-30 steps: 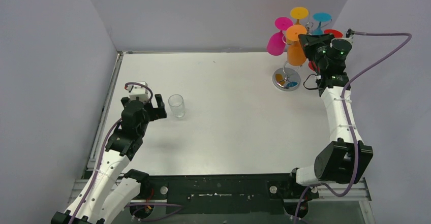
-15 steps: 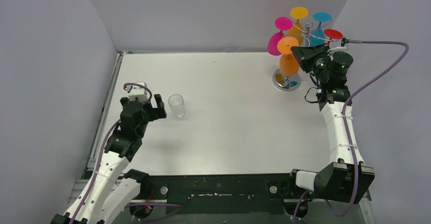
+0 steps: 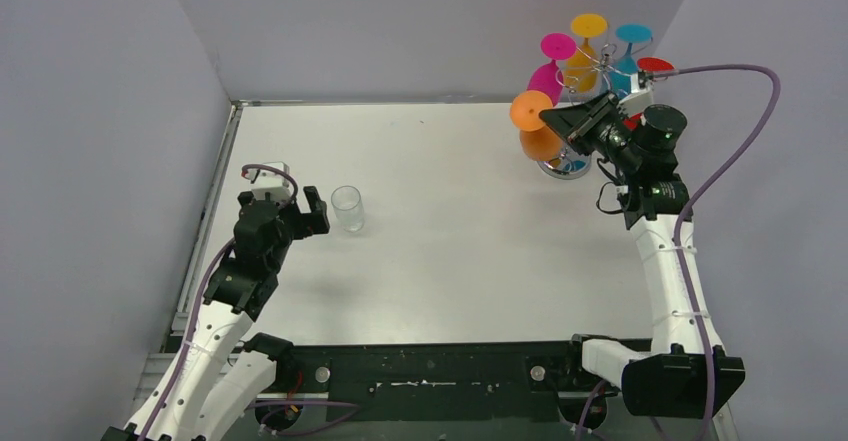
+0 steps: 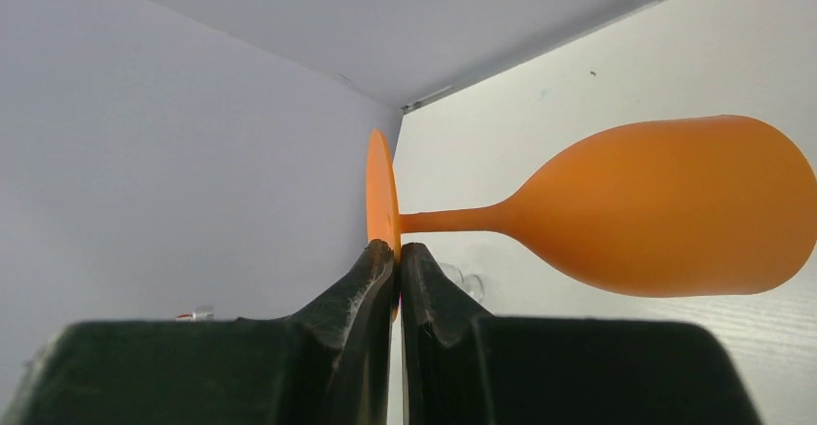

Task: Take the wine glass off the wine glass rack
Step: Pick up the wine glass from the wine rack, then place the wine glass at the center of the board.

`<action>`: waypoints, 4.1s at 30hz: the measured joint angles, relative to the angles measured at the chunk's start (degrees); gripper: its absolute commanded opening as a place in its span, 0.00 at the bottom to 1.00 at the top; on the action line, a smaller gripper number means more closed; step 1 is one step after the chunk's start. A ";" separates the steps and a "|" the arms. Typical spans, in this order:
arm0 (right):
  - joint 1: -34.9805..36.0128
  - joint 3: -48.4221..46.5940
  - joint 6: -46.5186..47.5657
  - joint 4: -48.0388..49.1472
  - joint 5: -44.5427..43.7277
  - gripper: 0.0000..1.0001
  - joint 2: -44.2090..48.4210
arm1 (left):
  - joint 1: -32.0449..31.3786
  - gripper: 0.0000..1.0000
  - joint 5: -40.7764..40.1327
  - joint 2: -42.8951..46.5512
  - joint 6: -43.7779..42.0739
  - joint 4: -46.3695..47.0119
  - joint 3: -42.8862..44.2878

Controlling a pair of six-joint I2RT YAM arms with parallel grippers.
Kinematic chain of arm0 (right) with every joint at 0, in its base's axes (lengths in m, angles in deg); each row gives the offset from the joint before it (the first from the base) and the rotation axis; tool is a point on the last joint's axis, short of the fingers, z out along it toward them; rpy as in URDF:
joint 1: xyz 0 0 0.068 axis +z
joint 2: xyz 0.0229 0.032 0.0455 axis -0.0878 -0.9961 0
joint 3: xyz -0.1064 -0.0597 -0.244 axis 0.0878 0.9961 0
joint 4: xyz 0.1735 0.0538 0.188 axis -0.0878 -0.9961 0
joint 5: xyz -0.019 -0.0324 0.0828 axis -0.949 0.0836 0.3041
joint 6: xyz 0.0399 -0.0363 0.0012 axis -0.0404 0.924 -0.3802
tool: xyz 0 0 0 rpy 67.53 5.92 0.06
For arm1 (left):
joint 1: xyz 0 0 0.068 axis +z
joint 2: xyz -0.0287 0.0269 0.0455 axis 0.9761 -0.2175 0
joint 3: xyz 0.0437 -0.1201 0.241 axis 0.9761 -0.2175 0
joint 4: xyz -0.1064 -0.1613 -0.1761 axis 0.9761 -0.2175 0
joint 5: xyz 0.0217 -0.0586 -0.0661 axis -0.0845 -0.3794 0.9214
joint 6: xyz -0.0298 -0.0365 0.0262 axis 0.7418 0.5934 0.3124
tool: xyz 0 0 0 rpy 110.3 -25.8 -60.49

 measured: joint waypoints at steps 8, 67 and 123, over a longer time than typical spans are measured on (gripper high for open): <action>1.49 8.50 -0.13 1.22 -0.24 0.00 2.95 | 0.09 0.93 2.03 0.74 0.11 -0.07 0.00; 36.35 28.11 24.46 24.44 12.63 0.00 1.92 | -15.93 0.24 45.81 -10.32 25.75 42.23 -9.33; 45.86 42.56 30.88 41.66 3.58 0.00 4.74 | -18.51 0.44 44.28 -4.28 13.14 27.41 -3.19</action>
